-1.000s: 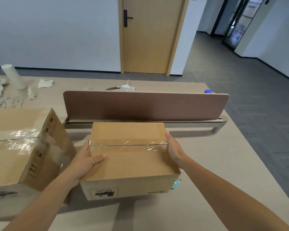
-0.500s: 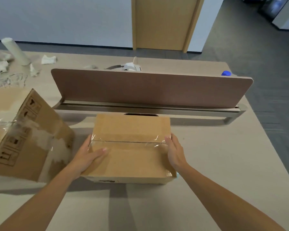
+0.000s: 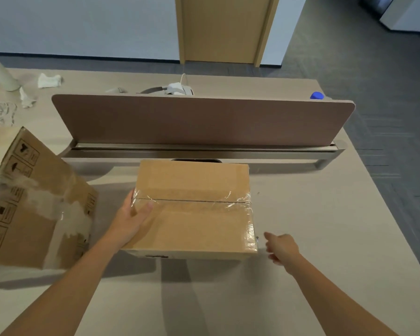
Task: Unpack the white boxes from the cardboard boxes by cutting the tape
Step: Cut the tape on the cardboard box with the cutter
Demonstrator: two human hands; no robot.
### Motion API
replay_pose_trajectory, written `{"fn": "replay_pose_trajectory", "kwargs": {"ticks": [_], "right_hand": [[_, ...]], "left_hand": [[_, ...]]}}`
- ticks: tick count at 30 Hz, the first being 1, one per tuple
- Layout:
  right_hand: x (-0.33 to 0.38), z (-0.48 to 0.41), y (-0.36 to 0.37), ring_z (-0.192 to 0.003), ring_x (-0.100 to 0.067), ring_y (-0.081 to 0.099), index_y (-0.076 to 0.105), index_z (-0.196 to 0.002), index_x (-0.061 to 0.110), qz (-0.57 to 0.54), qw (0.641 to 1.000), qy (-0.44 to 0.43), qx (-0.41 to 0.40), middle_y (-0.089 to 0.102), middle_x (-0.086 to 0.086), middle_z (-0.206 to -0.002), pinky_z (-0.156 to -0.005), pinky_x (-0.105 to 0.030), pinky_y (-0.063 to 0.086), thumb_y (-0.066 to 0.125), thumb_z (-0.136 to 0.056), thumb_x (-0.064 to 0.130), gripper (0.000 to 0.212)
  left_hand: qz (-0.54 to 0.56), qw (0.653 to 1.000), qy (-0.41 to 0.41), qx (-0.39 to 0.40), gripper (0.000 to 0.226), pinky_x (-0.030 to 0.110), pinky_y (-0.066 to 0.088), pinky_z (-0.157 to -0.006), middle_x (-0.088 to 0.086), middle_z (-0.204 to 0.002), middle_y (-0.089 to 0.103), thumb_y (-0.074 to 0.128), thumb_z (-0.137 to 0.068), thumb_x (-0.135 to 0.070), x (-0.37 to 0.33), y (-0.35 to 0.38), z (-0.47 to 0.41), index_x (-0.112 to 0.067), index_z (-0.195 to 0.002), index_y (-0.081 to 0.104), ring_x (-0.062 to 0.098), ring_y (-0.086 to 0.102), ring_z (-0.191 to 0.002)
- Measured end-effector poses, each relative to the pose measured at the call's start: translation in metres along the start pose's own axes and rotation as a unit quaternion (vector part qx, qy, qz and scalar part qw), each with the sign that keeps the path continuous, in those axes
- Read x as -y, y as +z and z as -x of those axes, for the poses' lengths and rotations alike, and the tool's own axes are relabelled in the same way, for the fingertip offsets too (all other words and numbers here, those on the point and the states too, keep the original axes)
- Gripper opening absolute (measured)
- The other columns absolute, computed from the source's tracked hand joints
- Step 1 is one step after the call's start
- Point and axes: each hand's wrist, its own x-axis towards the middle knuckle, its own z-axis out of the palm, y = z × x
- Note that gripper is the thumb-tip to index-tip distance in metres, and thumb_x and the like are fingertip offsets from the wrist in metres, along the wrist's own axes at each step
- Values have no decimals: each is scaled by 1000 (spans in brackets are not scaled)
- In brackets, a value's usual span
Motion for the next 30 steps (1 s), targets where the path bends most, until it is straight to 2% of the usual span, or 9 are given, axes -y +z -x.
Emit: {"fn": "replay_pose_trajectory", "kwargs": {"ticks": [3, 6, 11, 16, 19, 22, 25, 28, 30], "right_hand": [[-17, -6, 18, -52, -27, 61, 61, -65, 3, 50, 999, 14, 5, 64, -12, -59, -53, -28, 48, 67, -86, 44, 46], [-17, -9, 33, -54, -27, 58, 55, -61, 6, 99, 995, 6, -17, 60, -11, -60, -55, -27, 46, 65, -85, 48, 49], [-13, -8, 42, -58, -17, 47, 49, -67, 7, 164, 986, -19, -15, 54, -6, -70, -49, -24, 33, 64, -88, 24, 31], [-9, -10, 47, -61, -16, 46, 50, -74, 7, 186, 982, -35, -4, 55, -6, -75, -48, -24, 33, 63, -84, 12, 17], [-7, -5, 39, -62, -16, 44, 50, -77, 8, 169, 984, -57, -12, 54, -6, -74, -51, -26, 32, 62, -85, 13, 15], [0, 5, 26, -54, -18, 39, 36, -66, 12, 111, 990, -84, -37, 43, -3, -60, -51, -28, 29, 55, -91, 19, 33], [11, 17, 3, -51, -18, 55, 38, -70, 11, 55, 993, -99, -34, 57, -7, -65, -52, -25, 38, 55, -84, 11, 22], [23, 22, -22, -60, -23, 48, 36, -74, 16, 41, 991, -121, -36, 50, -9, -73, -58, -33, 37, 58, -79, 13, 23], [34, 29, -34, -65, -22, 39, 33, -75, 18, 23, 989, -144, -35, 43, -7, -73, -60, -36, 32, 62, -80, 18, 29]], "left_hand": [[-32, 999, 10, -17, 57, 36, 44, -97, -11, -127, 63, 62, -92, -49, 1, 3, -5, -36, -144, 42, 15, 58, -118], [-64, 997, 21, -29, 61, 36, 44, -95, -10, -125, 62, 61, -92, -51, 0, 6, -3, -33, -146, 39, 16, 57, -116], [-104, 993, 21, -55, 60, 40, 46, -95, -12, -126, 63, 60, -91, -57, 5, 6, -2, -37, -144, 40, 17, 57, -115], [-115, 992, 17, -57, 53, 41, 47, -93, -18, -118, 65, 60, -90, -60, 8, 6, -4, -40, -137, 44, 17, 59, -111], [-115, 991, 21, -58, 53, 37, 45, -87, -15, -118, 64, 60, -91, -57, 6, 8, -3, -37, -138, 44, 16, 58, -109], [-104, 993, 26, -56, 52, 38, 45, -87, -12, -120, 63, 61, -92, -55, 9, 6, -5, -36, -138, 44, 18, 58, -111], [-116, 992, 18, -47, 56, 43, 46, -91, -4, -128, 59, 59, -92, -56, 5, 4, -3, -34, -140, 40, 27, 56, -120], [-247, 966, 24, -70, 76, 53, 41, -103, 13, -152, 36, 53, -95, -56, -4, 6, 4, -20, -153, 20, 36, 41, -135], [-318, 939, 82, -105, 77, 54, 39, -108, 15, -153, 30, 54, -94, -53, -14, 7, 6, -17, -153, 18, 36, 35, -137]]}}
